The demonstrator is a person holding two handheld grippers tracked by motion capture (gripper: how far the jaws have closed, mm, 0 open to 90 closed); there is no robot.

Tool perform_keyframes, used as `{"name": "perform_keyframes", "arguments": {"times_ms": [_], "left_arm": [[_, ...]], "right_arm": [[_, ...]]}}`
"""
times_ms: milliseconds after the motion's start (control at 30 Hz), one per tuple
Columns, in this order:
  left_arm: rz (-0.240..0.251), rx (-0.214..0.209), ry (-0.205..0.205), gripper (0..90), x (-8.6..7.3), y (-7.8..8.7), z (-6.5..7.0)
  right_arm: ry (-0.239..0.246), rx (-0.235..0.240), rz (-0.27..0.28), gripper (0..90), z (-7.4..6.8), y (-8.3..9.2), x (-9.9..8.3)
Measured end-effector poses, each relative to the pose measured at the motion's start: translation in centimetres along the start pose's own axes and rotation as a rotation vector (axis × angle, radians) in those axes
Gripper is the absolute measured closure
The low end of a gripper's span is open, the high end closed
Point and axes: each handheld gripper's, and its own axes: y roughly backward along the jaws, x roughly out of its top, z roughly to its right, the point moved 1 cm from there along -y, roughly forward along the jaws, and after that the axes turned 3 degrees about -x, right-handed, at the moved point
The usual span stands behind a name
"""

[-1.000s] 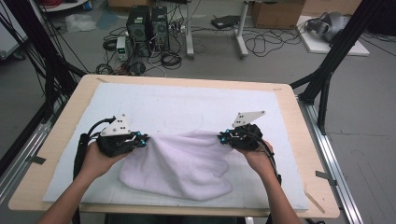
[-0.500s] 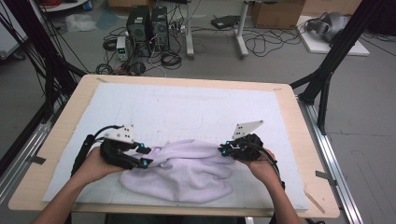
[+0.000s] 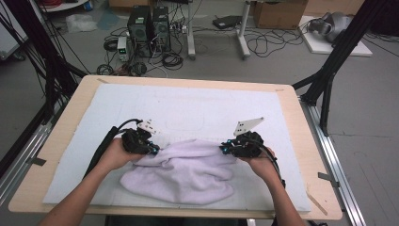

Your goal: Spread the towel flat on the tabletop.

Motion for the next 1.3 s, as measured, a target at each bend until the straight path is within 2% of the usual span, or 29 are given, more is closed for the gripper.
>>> {"name": "perform_keyframes", "arguments": {"times_ms": [33, 100, 133, 200, 233, 267, 300, 333, 367, 400, 433, 467, 500, 533, 567, 600, 633, 667, 700, 733, 800, 833, 867, 933, 1033, 1133, 1167, 1267, 1300], "left_arm": [[0.038, 0.019, 0.002, 87.6, 0.1, 0.7, -0.2], [0.122, 0.064, 0.036, 87.7, 0.4, 2.1, -0.3], [0.171, 0.11, 0.038, 87.9, 0.6, 3.3, -0.7], [0.28, 0.171, 0.068, 88.1, 1.0, 5.3, -1.3], [0.332, 0.213, 0.079, 88.1, 1.3, 6.3, -1.7], [0.376, 0.252, 0.084, 88.2, 1.6, 7.2, -2.2], [0.404, 0.285, 0.092, 88.2, 2.0, 7.9, -2.6], [0.512, 0.378, 0.126, 88.2, 3.5, 9.8, -4.1], [0.549, 0.422, 0.143, 88.2, 4.1, 10.3, -4.8], [0.549, 0.422, 0.143, 88.0, 4.1, 10.3, -4.8], [0.564, 0.448, 0.171, 88.0, 4.6, 10.4, -5.6], [0.563, 0.437, 0.214, 81.9, 4.8, 10.2, -6.5], [0.536, 0.425, 0.26, 81.9, 4.8, 9.7, -7.3], [0.509, 0.428, 0.292, 60.0, 4.7, 9.3, -7.7], [0.475, 0.422, 0.308, 60.1, 4.3, 8.7, -8.1], [0.439, 0.406, 0.307, 58.4, 3.3, 7.7, -8.1], [0.439, 0.406, 0.307, 57.0, 3.3, 7.7, -8.1], [0.422, 0.399, 0.297, 57.0, 2.8, 7.3, -8.0], [0.401, 0.386, 0.291, 56.2, 2.3, 6.8, -7.7], [0.385, 0.367, 0.292, 53.3, 1.8, 6.4, -7.5], [0.352, 0.327, 0.26, 52.3, 0.4, 5.3, -6.6], [0.352, 0.327, 0.26, 51.4, 0.4, 5.3, -6.6], [0.346, 0.309, 0.256, 51.4, -0.1, 5.0, -6.2], [0.323, 0.282, 0.235, 49.1, -0.8, 4.5, -5.5], [0.305, 0.243, 0.215, 47.7, -1.9, 3.9, -4.4], [0.287, 0.194, 0.201, 45.7, -3.0, 3.5, -3.3], [0.281, 0.181, 0.195, 45.7, -3.4, 3.3, -2.9], [0.264, 0.15, 0.163, 43.7, -4.3, 3.1, -1.7], [0.263, 0.146, 0.158, 42.5, -4.5, 3.1, -1.3]], "right_arm": [[0.0, 0.0, 0.0, 83.5, 0.0, 0.0, 0.0], [0.002, -0.014, -0.013, 84.2, 0.3, 0.3, 0.6], [0.012, -0.056, -0.002, 84.8, 1.0, 1.1, 1.5], [0.025, -0.109, 0.012, 85.3, 1.9, 2.4, 3.0], [0.025, -0.109, 0.012, 85.3, 1.9, 2.4, 3.0], [0.031, -0.143, 0.017, 85.5, 2.5, 3.1, 3.9], [0.035, -0.197, 0.043, 85.7, 3.9, 4.3, 6.0], [0.043, -0.245, 0.063, 85.7, 4.9, 5.1, 7.7], [0.044, -0.279, 0.087, 85.6, 5.8, 5.6, 9.0], [0.039, -0.309, 0.114, 84.5, 6.6, 6.0, 10.2], [0.039, -0.309, 0.114, 84.5, 6.6, 6.0, 10.2], [-0.024, -0.343, 0.169, 63.6, 8.2, 5.7, 11.3], [-0.024, -0.343, 0.169, 63.6, 8.2, 5.7, 11.3], [-0.114, -0.315, 0.17, 55.6, 9.1, 4.7, 11.1], [-0.134, -0.3, 0.138, 55.1, 9.3, 3.8, 10.6], [-0.133, -0.295, 0.129, 55.1, 9.3, 3.4, 10.3], [-0.12, -0.279, 0.116, 54.8, 8.8, 2.4, 9.1], [-0.12, -0.279, 0.116, 54.8, 8.8, 2.4, 9.1], [-0.113, -0.266, 0.097, 52.8, 8.5, 1.7, 8.3], [-0.114, -0.231, 0.052, 51.4, 7.9, 0.7, 6.7], [-0.119, -0.207, 0.047, 51.4, 7.1, 0.2, 5.2], [-0.119, -0.207, 0.047, 51.4, 7.1, 0.2, 5.2], [-0.125, -0.192, 0.043, 51.4, 6.7, 0.0, 4.5], [-0.124, -0.162, 0.042, 51.0, 5.3, 0.1, 2.9], [-0.123, -0.148, 0.048, 50.3, 4.5, 0.3, 2.2], [-0.104, -0.103, 0.055, 49.2, 2.4, 0.6, 0.8], [-0.104, -0.103, 0.055, 49.2, 2.4, 0.6, 0.8], [-0.077, -0.069, 0.03, 47.9, 0.8, 0.6, -0.2], [-0.084, -0.052, -0.021, 45.9, 0.2, 0.5, -0.6]]}}
